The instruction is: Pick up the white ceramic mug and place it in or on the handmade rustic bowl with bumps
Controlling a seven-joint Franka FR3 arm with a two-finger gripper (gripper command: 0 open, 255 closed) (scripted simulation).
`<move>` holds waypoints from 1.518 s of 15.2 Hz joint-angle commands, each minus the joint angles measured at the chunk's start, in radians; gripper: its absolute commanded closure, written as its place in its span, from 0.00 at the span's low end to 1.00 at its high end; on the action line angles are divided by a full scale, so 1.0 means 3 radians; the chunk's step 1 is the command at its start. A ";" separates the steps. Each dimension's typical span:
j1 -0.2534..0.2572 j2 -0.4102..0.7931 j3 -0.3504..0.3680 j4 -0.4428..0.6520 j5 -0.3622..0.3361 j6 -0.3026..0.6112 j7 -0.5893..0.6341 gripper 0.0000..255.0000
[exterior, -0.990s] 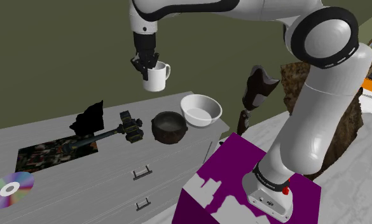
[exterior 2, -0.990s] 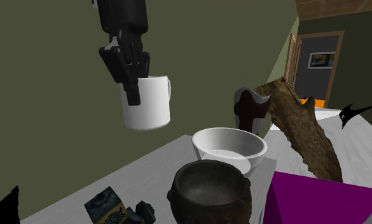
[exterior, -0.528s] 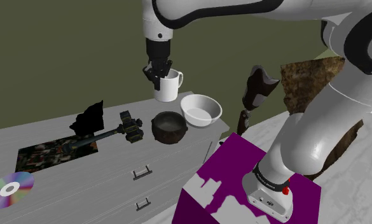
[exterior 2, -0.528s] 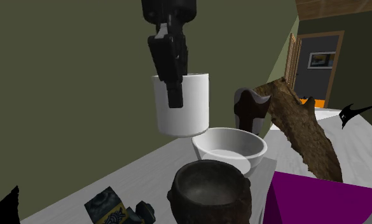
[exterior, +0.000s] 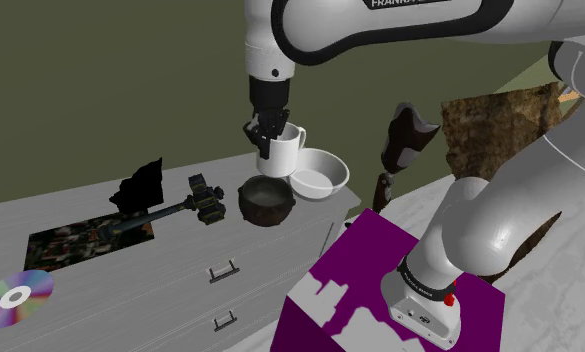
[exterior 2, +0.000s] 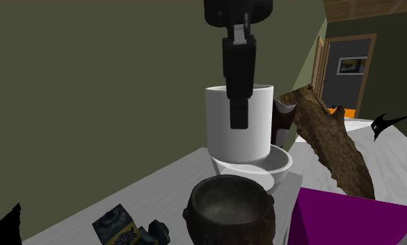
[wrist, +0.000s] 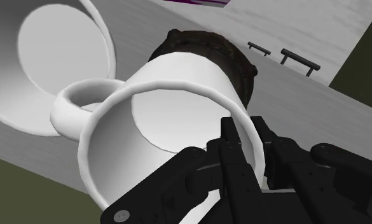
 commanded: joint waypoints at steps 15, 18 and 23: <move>0.0010 0.0115 0.0035 -0.0527 -0.0004 0.0642 0.0018 1.00; 0.0010 0.0115 0.0035 -0.0527 -0.0004 0.0643 0.0018 1.00; 0.0010 0.0115 0.0035 -0.0527 -0.0004 0.0642 0.0018 0.00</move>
